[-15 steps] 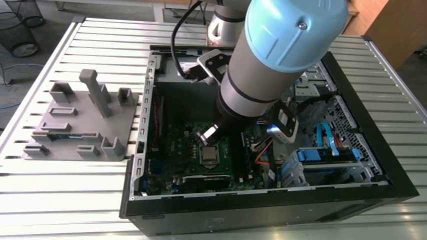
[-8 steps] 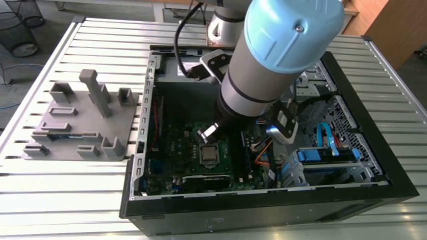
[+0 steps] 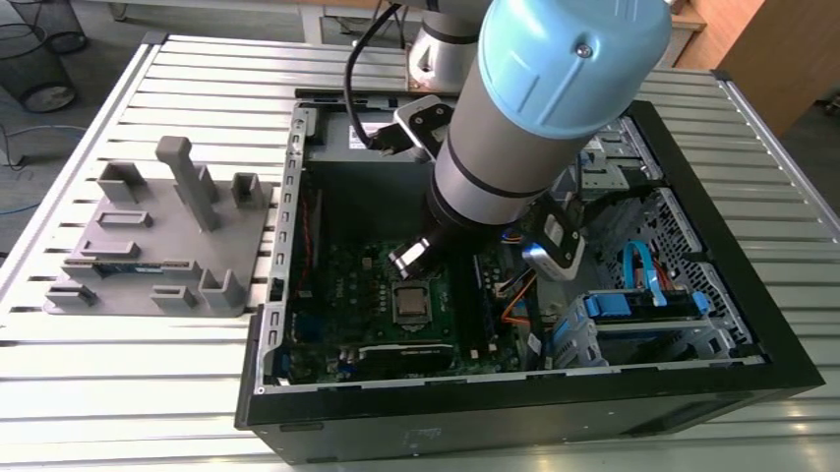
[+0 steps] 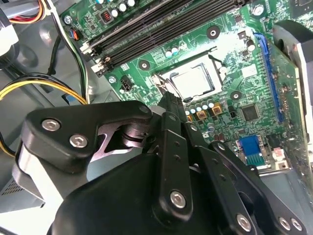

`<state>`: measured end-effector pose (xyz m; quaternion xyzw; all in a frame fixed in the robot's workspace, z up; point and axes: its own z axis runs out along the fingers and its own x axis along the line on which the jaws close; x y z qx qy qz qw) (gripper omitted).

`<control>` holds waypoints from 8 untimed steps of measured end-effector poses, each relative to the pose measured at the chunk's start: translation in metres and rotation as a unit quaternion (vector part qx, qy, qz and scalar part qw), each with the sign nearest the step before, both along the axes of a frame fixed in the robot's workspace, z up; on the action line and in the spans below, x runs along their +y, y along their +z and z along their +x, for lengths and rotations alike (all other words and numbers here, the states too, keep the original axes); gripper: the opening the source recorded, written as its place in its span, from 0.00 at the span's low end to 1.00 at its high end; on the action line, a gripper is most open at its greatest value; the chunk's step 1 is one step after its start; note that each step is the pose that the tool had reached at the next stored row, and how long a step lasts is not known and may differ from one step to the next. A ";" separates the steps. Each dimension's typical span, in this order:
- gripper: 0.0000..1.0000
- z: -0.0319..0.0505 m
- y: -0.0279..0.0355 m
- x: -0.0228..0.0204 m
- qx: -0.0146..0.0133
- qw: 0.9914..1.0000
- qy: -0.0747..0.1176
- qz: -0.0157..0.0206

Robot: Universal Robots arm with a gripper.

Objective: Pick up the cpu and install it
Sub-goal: 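Install the first cpu locking lever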

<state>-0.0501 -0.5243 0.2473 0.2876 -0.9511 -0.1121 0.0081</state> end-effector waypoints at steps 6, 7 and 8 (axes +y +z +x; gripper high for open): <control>0.11 0.0000 0.0000 0.0000 0.000 1.000 0.000 0.000; 0.11 0.0000 0.0000 0.0000 0.000 1.000 0.000 0.000; 0.11 0.0000 -0.0001 0.0002 0.000 1.000 0.000 0.000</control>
